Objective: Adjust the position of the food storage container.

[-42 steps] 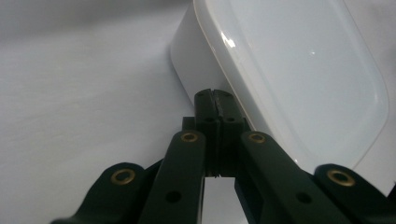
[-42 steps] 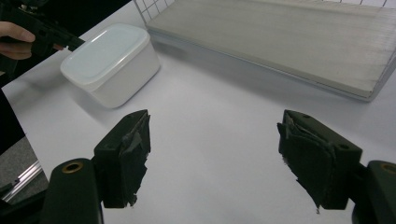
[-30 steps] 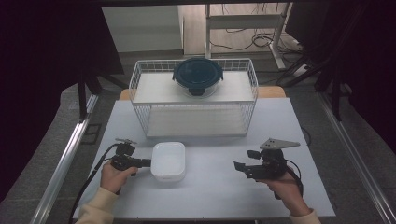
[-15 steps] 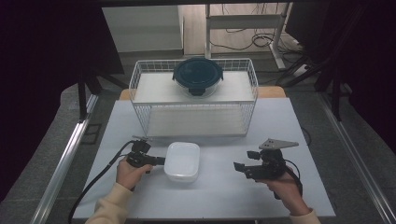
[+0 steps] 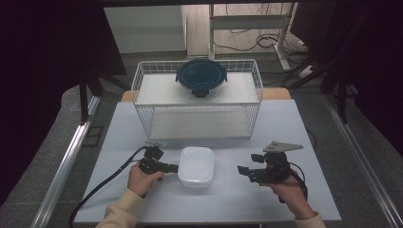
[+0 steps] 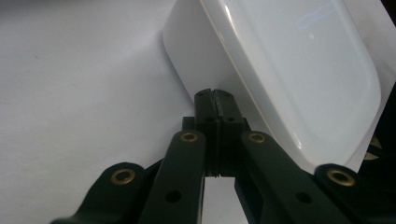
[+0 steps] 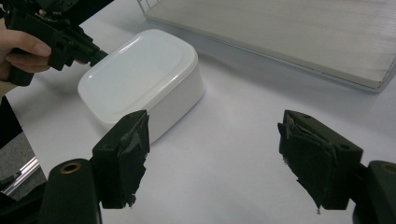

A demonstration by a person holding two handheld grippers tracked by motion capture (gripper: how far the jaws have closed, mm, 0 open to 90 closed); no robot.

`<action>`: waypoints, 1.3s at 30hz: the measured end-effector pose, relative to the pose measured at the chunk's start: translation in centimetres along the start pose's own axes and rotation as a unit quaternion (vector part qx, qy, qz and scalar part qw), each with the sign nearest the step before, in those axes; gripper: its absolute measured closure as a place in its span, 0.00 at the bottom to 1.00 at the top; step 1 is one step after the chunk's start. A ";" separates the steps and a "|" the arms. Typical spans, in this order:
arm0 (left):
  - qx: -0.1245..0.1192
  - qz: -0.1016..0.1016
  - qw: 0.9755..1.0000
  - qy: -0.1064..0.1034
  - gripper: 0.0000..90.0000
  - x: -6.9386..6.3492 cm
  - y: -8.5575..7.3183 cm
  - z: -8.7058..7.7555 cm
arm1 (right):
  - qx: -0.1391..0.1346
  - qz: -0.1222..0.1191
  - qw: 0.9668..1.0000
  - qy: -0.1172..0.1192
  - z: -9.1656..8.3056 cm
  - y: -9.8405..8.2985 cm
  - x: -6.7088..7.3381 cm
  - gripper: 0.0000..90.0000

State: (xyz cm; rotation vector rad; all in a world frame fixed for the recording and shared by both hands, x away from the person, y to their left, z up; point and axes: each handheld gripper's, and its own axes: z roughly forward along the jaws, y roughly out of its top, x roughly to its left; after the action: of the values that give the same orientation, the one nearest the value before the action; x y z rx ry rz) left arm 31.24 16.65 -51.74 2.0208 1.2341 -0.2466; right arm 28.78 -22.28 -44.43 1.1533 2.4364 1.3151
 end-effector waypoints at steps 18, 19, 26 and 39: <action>0.006 -0.001 1.000 -0.027 1.00 -0.9 -0.6 0.6 | 0.003 0.002 1.000 0.002 0.3 -0.1 -0.1 0.27; 0.003 -0.003 1.000 -0.029 1.00 -0.9 -0.6 0.5 | 0.003 0.002 1.000 0.002 0.3 -0.1 -0.1 0.27; -0.068 0.014 0.997 0.017 1.00 -1.3 0.4 -3.8 | -0.003 0.004 1.000 0.007 0.1 0.2 0.1 0.27; -0.133 0.054 0.984 0.105 0.34 -4.3 -0.3 -6.4 | 0.004 0.001 1.000 0.005 0.6 0.1 0.0 0.27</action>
State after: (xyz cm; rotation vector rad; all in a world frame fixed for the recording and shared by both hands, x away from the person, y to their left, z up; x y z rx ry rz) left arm 27.46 18.12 -45.23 1.9071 1.2071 0.1817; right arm 29.13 -21.87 -44.73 1.1555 2.4496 1.3153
